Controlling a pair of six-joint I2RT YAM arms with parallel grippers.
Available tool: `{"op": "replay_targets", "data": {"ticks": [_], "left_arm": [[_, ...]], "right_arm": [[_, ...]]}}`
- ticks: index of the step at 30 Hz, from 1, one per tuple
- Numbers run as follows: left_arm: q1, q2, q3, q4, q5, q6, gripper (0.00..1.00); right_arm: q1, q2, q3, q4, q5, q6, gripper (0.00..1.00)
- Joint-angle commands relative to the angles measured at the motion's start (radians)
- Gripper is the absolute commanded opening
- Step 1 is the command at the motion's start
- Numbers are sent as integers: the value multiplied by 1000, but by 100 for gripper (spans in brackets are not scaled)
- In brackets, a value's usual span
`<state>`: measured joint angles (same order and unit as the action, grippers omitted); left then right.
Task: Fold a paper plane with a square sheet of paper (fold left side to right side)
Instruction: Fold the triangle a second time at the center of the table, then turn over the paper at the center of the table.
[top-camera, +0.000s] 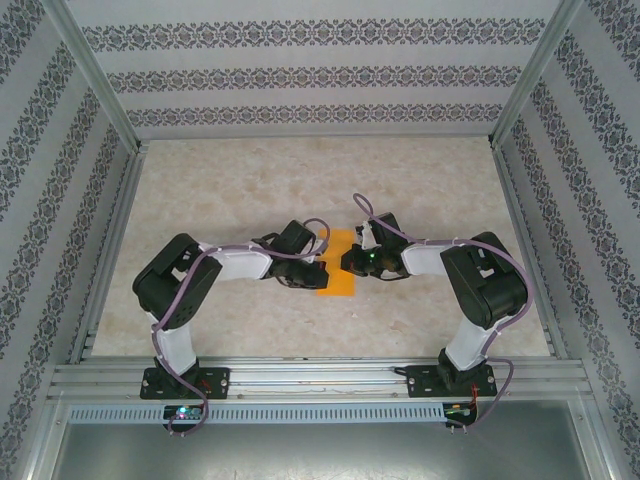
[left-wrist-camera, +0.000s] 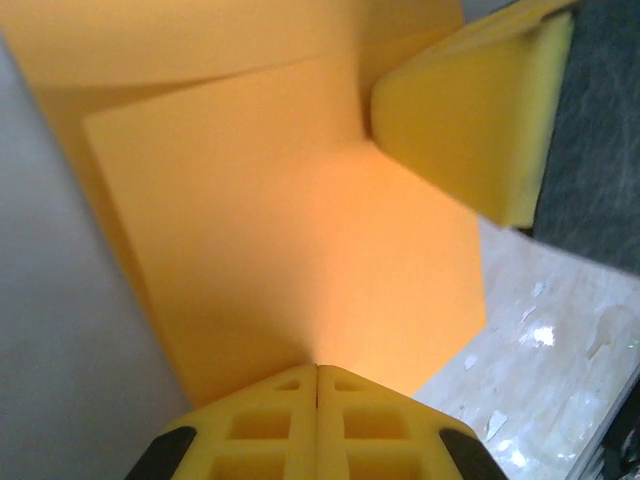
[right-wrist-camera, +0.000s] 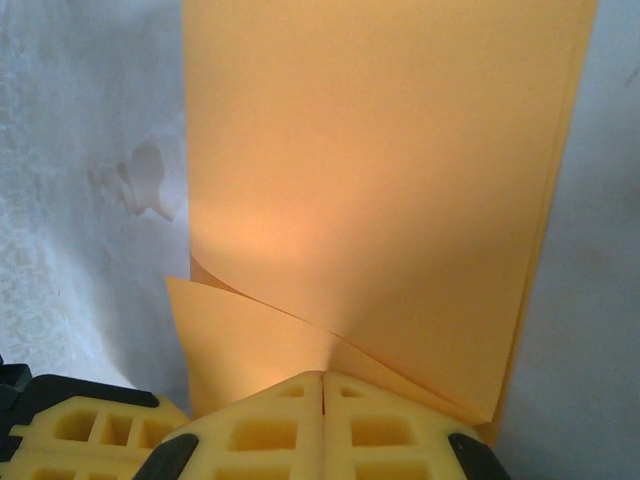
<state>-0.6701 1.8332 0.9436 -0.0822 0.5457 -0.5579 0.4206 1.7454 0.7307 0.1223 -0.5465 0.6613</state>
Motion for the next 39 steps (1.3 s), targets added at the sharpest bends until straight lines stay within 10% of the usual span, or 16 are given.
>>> {"op": "replay_targets", "data": {"ticks": [1, 15, 26, 39], "left_arm": [[-20, -18, -68, -149, -29, 45, 0], [-15, -186, -160, -125, -62, 37, 3], [86, -244, -135, 76, -17, -14, 47], [124, 17, 67, 159, 49, 12, 41]], "right_arm": [[-26, 52, -33, -122, 99, -35, 0], [-13, -15, 15, -112, 27, -12, 0], [-67, -295, -14, -113, 58, -21, 55], [-141, -514, -206, -105, 10, -49, 86]]}}
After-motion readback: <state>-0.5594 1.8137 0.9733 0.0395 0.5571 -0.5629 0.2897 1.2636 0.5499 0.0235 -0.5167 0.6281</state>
